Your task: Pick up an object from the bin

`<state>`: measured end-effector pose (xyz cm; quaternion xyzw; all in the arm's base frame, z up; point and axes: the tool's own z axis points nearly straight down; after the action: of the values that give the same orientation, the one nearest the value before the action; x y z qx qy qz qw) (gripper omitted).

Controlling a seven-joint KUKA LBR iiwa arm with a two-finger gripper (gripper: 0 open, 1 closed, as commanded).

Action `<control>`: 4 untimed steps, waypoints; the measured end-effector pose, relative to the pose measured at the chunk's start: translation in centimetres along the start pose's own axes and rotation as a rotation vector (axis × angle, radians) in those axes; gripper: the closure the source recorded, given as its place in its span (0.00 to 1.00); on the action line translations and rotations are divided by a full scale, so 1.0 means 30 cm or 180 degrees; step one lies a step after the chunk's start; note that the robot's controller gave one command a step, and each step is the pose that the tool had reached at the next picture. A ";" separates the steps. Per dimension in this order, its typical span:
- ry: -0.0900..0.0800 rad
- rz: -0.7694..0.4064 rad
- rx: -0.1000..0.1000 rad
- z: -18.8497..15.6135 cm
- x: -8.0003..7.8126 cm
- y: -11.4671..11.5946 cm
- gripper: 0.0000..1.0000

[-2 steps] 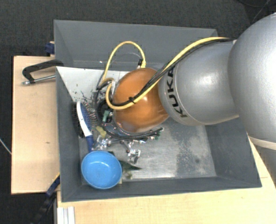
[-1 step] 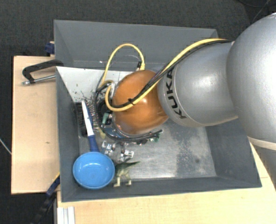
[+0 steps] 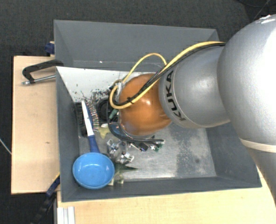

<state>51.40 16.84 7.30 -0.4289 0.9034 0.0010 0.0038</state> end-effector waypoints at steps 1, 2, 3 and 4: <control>0.0031 -0.0369 0.0000 -0.009 0.257 -0.198 1.00; -0.0006 0.0700 0.0009 -0.280 0.225 -0.148 1.00; 0.0006 0.0699 0.0003 -0.274 0.228 -0.146 0.00; -0.0006 0.0648 0.0003 -0.356 0.052 -0.049 0.00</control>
Offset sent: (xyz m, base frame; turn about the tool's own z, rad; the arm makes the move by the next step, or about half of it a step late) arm -0.0039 -0.0936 0.0015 -0.1231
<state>51.49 14.64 17.95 -0.3348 0.9423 0.0013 0.0048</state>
